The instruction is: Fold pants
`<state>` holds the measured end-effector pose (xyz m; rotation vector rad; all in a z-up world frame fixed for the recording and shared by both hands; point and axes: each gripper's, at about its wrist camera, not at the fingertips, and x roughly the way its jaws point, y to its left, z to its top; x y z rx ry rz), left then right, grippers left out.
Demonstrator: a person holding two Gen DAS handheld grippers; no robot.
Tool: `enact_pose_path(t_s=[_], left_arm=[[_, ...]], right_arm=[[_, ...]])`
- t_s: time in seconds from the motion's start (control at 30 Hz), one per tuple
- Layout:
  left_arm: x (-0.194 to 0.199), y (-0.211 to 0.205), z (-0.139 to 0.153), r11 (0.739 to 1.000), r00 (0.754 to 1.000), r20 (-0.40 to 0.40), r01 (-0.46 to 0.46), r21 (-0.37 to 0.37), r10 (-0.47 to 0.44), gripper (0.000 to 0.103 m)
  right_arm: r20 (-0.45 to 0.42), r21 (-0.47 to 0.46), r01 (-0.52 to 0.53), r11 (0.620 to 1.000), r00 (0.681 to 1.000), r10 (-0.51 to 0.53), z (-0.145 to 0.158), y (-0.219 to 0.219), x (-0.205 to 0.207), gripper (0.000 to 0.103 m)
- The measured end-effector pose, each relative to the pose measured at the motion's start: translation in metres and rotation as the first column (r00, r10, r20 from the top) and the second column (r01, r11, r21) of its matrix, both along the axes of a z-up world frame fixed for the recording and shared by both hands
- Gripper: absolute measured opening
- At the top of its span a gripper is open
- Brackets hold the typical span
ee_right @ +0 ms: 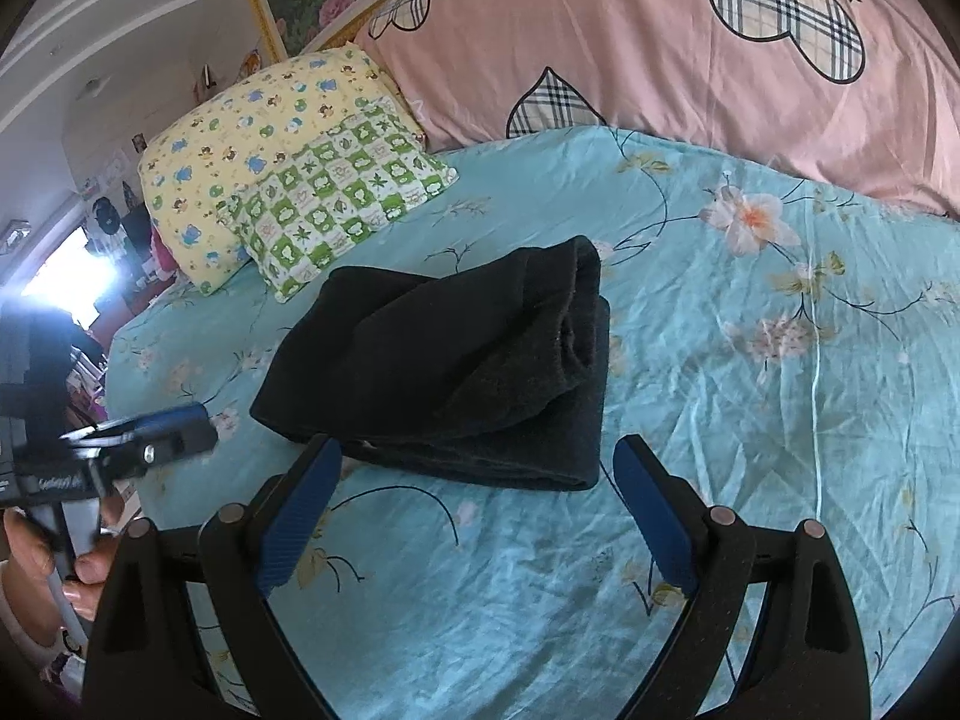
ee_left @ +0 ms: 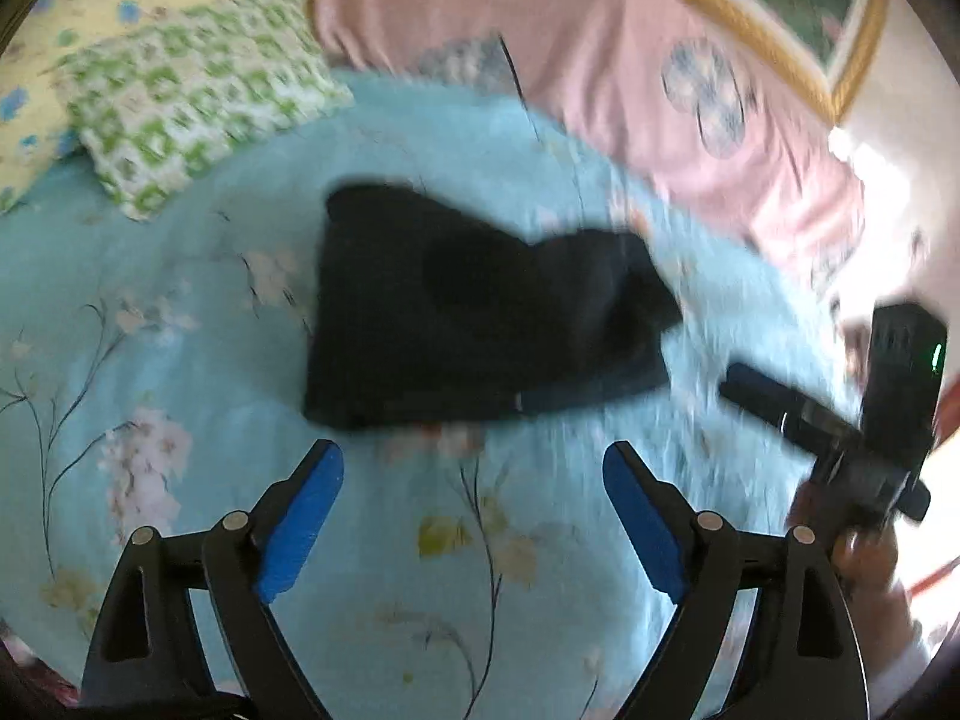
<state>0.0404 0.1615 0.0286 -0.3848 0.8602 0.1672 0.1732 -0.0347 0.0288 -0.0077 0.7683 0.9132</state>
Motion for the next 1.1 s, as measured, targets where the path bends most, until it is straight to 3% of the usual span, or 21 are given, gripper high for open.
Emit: enact_pose_path(t_s=[0.07, 0.13, 0.3, 0.67, 0.8, 1.1], left_arm=[[0.005, -0.006, -0.002, 0.996, 0.998, -0.065, -0.011, 0.087, 0.017, 0.089], [0.005, -0.011, 0.000, 0.985, 0.998, -0.054, -0.026, 0.168, 0.036, 0.089], [0.007, -0.007, 0.002, 0.952, 0.992, -0.045, -0.097, 0.290, 0.115, 0.090], [0.000, 0.014, -0.005, 0.930, 0.978, -0.006, -0.196, 0.311, 0.208, 0.092], [0.003, 0.014, -0.006, 0.911, 0.974, 0.008, -0.213, 0.352, 0.225, 0.093], [0.010, 0.007, -0.009, 0.915, 0.981, 0.022, -0.189, 0.356, 0.194, 0.096]], right_arm=[[-0.005, 0.005, 0.004, 1.000, 1.000, -0.004, 0.000, 0.000, 0.000, 0.092], [-0.010, 0.004, 0.000, 1.000, 1.000, 0.000, -0.001, 0.000, 0.000, 0.092], [-0.012, -0.008, -0.005, 1.000, 1.000, 0.005, -0.005, 0.004, 0.001, 0.092], [-0.001, -0.031, -0.019, 0.999, 1.000, 0.019, -0.013, 0.011, 0.005, 0.092], [0.005, -0.031, -0.019, 0.999, 1.000, 0.020, -0.017, 0.015, 0.008, 0.092], [0.042, -0.047, -0.031, 0.998, 0.999, 0.033, -0.020, 0.025, 0.006, 0.092]])
